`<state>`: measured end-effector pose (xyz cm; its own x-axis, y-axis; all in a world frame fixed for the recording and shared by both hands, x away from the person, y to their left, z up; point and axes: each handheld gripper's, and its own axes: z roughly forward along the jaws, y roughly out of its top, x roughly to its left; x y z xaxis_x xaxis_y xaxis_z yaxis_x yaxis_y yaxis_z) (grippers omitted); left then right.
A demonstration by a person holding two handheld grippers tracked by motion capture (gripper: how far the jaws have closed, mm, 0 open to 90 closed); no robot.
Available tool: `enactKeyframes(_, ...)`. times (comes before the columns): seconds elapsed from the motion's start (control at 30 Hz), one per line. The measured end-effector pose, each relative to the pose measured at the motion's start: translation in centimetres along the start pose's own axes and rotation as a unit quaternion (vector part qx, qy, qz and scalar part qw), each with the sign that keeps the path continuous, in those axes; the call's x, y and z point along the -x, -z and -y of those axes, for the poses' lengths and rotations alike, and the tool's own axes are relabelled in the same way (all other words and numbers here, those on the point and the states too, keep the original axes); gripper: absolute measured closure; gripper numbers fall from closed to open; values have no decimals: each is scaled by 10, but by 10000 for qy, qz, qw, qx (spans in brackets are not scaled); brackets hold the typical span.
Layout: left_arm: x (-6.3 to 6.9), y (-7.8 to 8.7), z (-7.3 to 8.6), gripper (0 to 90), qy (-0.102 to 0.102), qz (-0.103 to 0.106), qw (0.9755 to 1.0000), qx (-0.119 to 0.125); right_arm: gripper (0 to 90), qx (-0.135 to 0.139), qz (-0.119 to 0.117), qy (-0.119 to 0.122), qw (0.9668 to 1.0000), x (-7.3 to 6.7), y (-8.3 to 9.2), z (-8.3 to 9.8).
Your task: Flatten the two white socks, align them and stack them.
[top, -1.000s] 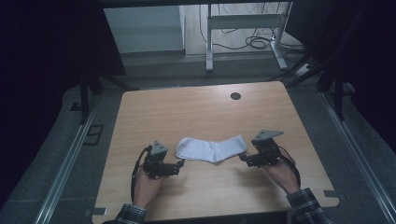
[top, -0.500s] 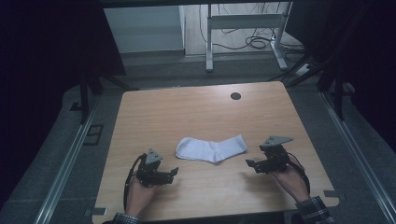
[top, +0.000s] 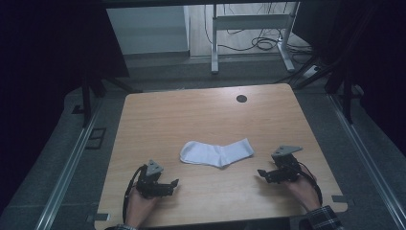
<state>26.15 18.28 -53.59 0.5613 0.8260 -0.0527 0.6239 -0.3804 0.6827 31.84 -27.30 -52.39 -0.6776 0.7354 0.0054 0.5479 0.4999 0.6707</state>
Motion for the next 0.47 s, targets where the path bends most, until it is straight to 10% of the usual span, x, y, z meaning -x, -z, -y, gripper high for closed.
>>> enactKeyframes(0.47,3,-7,5,115,-108,-40,9999,-16,63,-35,36,7,10000,0,-8,11)
